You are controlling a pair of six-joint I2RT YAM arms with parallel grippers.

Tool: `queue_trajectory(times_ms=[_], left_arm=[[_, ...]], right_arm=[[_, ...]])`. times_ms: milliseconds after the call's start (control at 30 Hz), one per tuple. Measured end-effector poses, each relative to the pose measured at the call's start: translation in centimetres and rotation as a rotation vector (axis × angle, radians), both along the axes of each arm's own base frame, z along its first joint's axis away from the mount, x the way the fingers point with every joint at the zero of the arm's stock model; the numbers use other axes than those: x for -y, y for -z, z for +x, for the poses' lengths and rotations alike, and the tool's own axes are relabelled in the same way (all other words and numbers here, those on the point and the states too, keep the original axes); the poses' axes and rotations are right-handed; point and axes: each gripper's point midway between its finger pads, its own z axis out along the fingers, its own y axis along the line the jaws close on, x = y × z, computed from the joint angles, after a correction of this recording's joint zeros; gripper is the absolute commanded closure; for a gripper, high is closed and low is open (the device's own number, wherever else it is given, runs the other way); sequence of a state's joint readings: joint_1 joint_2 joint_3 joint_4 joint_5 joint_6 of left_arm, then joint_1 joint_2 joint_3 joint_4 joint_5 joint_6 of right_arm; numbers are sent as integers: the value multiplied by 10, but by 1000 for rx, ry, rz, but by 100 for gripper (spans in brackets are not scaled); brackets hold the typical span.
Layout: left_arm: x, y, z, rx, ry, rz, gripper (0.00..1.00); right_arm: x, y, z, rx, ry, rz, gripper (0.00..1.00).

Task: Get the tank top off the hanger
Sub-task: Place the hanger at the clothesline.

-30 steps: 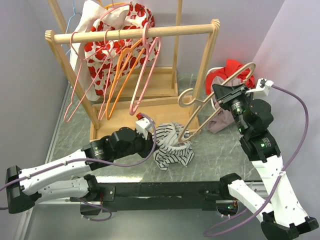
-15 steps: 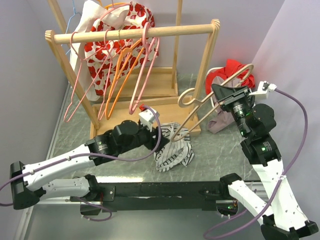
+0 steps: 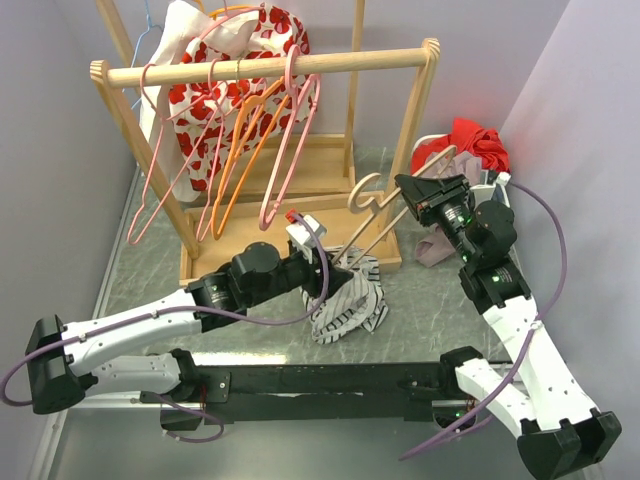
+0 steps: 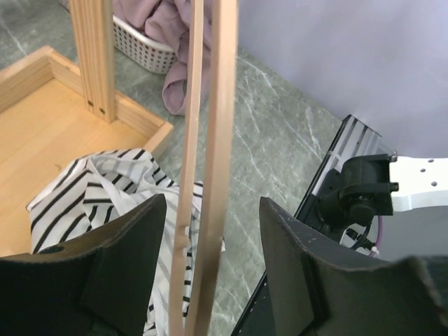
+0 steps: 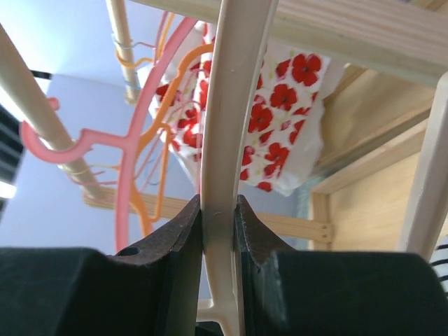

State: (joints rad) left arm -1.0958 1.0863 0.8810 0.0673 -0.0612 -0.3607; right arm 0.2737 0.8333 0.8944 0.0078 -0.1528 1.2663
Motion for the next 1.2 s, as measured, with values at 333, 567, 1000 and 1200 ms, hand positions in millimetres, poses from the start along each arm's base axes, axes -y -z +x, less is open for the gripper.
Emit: queue_trajectory(times_ms=[333,567,1000,1200], left_arm=[[-18,45,-3,-38,-44,57,80],[-16,38,-10,-6,-12,68,99],[-40,-6,-13,24,-17,142,99],[-75,-49,-39,38,20,98,99]], right_arm=[[-2,-1,0,-5,-28,145,100],[-1,8,2,-38,-23,171,100],[23,14,-30,-49,65,-101,18],[62,-2,-50,-2,239,-237,10]])
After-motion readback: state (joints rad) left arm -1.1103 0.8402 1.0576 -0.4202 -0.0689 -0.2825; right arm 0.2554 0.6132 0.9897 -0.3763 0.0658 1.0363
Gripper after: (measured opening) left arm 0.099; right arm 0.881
